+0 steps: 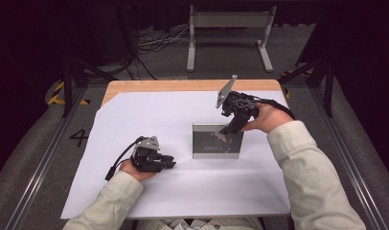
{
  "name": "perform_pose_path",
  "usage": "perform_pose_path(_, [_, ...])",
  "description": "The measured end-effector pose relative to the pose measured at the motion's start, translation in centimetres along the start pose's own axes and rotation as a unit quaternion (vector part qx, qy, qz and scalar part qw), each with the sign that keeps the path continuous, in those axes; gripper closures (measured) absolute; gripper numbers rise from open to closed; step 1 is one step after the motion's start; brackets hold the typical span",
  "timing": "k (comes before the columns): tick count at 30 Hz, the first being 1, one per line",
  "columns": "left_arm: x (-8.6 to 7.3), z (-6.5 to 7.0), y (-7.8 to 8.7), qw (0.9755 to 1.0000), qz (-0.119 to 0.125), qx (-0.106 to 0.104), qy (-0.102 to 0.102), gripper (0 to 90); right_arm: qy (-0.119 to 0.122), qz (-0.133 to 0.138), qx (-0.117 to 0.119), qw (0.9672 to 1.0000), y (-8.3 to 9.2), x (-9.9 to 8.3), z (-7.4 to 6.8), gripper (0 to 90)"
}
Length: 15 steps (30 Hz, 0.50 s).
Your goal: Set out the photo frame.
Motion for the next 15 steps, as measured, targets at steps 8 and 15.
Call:
perform_pose_path(8, [0.0, 0.0, 0.0, 1.0000, 0.000, 0.000, 0.001, 71.7, -0.013, 0.011, -0.010, 0.9998, 1.4, -1.1, 0.0, 30.0])
perform_pose_path(15, [0.0, 0.0, 0.0, 1.0000, 0.001, 0.000, 0.002, 71.6, -0.021, 0.011, -0.016, 0.9996, 2.2, -2.1, 0.1, 29.9])
Point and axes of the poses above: each handheld gripper's, and its own axes: y roughly backward along the jaws, x roughly out of its top, z roughly to its right, the point moved 9 cm from there along -y, roughly forward along the jaws, and after that the axes turned 10 degrees about y, right-handed, at the moved point
